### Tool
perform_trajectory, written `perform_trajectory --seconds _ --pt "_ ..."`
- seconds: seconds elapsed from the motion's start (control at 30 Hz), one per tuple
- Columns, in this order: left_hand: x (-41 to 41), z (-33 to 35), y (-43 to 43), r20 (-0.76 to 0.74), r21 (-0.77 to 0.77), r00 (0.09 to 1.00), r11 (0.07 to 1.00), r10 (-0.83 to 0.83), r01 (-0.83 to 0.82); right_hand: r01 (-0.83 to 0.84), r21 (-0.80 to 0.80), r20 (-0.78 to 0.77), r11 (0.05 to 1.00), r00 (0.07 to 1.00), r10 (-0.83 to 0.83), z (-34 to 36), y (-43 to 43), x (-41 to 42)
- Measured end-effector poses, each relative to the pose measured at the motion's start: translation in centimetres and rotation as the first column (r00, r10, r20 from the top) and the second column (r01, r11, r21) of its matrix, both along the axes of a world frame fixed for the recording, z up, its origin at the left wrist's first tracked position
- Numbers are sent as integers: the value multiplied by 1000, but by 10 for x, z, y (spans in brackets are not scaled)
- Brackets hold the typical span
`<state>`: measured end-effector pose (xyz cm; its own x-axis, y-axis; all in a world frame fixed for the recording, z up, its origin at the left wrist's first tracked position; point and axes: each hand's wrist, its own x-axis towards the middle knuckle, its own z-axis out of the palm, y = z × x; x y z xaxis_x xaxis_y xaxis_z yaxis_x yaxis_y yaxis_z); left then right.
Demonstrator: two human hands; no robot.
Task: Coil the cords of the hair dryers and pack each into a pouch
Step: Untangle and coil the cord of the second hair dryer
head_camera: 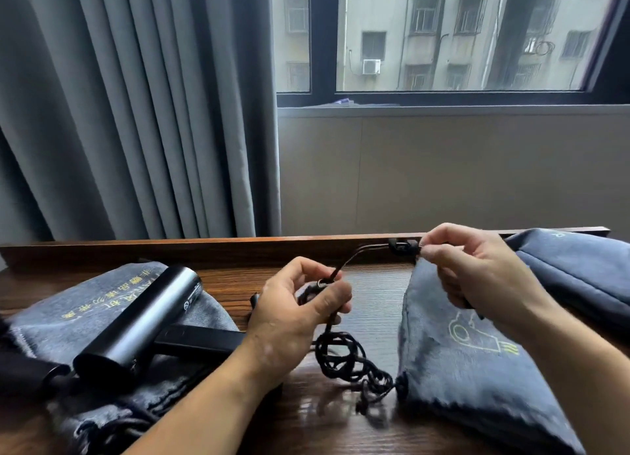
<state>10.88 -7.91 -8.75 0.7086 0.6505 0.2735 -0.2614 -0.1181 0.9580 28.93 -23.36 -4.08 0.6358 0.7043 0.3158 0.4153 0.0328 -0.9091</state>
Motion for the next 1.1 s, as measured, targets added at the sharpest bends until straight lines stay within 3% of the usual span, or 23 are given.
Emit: perform_trajectory --seconds 0.07,0.13,0.23,0.33,0.43,0.5,0.6,0.67,0.73,0.83,0.97,1.1 --pt "3 -1 1 -12 -52 1000 998 26 -26 101 -159 396 982 918 -30 1 -7 17" --pt "5 -1 1 -27 -55 999 997 44 -45 115 -299 515 947 855 59 1 -10 28" --pt "7 -2 0 -64 -12 995 996 82 -83 4 -573 349 819 906 240 2 -15 36" --pt "9 -2 -3 -115 43 988 994 100 -96 -135 -734 144 666 927 346 4 -16 40" --pt "10 -2 -6 -146 75 986 995 77 -66 -84 -802 207 591 890 407 7 -14 36" --pt "12 -3 -8 -141 83 988 995 59 -48 -39 -748 322 662 852 414 5 -8 27" --pt "13 -6 -9 -95 95 993 993 73 -64 -171 -488 349 856 860 371 -3 3 6" --pt "13 -7 -8 -82 118 993 990 87 -77 -103 -356 488 929 827 278 -6 7 -5" --pt "12 -8 -9 -85 120 994 991 68 -57 -108 -290 523 951 814 252 -9 6 -4" --pt "14 -9 -11 -98 105 994 994 52 -42 -222 -253 431 942 845 315 -10 -1 1" --pt "17 -12 -25 -111 57 991 995 -70 77 -195 -295 545 935 770 332 -20 7 -7" --pt "14 -10 -28 -137 119 979 979 -148 165 -187 -272 591 944 742 318 -30 15 -16"
